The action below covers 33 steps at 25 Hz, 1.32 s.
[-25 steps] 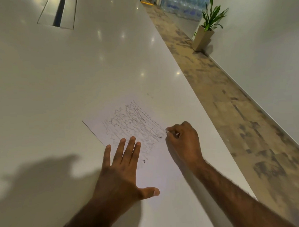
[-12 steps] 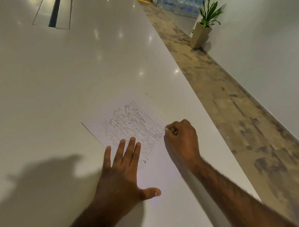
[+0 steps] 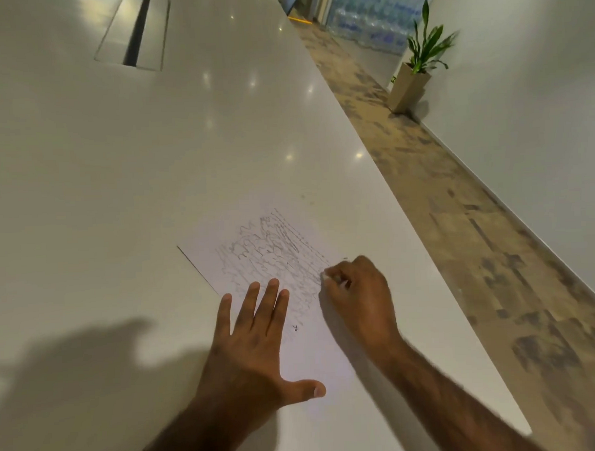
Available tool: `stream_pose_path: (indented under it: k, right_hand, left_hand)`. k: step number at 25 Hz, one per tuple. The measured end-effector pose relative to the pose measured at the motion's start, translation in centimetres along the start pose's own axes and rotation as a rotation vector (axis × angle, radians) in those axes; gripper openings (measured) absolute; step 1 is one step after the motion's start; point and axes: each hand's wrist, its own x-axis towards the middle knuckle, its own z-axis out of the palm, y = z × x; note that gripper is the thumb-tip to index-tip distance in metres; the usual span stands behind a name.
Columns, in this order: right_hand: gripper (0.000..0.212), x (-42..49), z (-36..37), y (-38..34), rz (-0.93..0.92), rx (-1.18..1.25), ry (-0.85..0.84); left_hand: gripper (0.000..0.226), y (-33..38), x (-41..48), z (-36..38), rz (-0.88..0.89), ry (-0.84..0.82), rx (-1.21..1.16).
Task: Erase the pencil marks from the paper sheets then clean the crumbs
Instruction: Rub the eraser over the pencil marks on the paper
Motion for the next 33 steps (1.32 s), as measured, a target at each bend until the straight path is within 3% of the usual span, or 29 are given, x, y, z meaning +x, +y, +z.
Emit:
stream_pose_path:
  k: [3, 8, 12, 18, 23, 30, 33]
  right_hand:
    - [0.012, -0.9, 0.4, 0.1, -0.097, -0.04, -0.051]
    - [0.015, 3.2, -1.1, 1.7, 0.11, -0.036, 0.01]
    - [0.014, -2.4, 0.5, -0.4, -0.096, -0.007, -0.026]
    - [0.014, 2.9, -0.9, 1.7, 0.069, -0.002, 0.003]
    - [0.009, -3.8, 1.3, -0.4, -0.121, -0.006, 0.006]
    - [0.014, 2.6, 0.5, 0.9, 0.156, 0.042, 0.078]
    - [0.012, -2.0, 1.7, -0.6, -0.054, 0.006, 0.055]
  left_hand:
    - [0.126, -0.1, 0.4, 0.4, 0.027, 0.049, 0.033]
    - [0.127, 0.0, 0.2, 0.5, -0.009, 0.03, 0.047]
    - [0.126, 0.0, 0.4, 0.5, -0.004, 0.069, 0.046]
    - [0.127, -0.1, 0.2, 0.7, -0.009, 0.026, 0.03]
    - [0.124, -0.1, 0.5, 0.7, 0.009, 0.057, 0.026]
    - [0.132, -0.2, 0.8, 0.7, -0.073, -0.069, -0.003]
    - [0.132, -0.1, 1.0, 0.7, -0.08, -0.091, 0.011]
